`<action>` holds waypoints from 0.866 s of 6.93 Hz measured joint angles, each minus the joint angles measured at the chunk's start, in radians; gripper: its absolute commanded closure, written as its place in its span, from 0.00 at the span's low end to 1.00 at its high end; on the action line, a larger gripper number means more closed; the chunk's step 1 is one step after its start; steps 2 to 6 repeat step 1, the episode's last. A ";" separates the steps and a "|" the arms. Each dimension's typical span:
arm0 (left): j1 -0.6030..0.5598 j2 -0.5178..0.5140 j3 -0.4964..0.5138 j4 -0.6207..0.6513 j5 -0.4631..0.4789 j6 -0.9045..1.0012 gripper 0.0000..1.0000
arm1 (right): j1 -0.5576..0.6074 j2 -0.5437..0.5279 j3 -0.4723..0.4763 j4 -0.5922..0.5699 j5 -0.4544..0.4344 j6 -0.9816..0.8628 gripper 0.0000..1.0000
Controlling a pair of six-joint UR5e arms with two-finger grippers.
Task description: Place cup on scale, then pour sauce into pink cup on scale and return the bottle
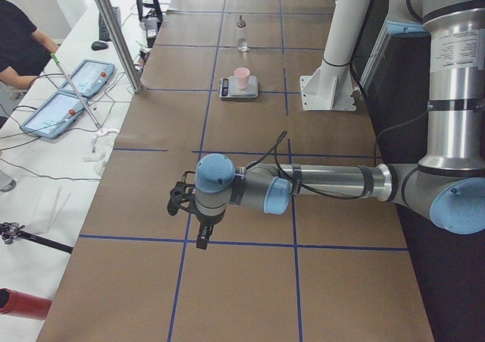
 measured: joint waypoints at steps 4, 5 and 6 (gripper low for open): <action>0.000 0.000 0.000 0.000 0.000 0.000 0.00 | 0.000 0.000 0.000 0.000 0.000 -0.002 0.00; 0.000 0.000 0.000 0.000 0.000 0.000 0.00 | 0.000 0.000 0.000 0.000 0.000 -0.002 0.00; 0.000 0.000 0.000 0.000 0.000 0.000 0.00 | 0.000 0.000 0.000 0.000 0.000 -0.002 0.00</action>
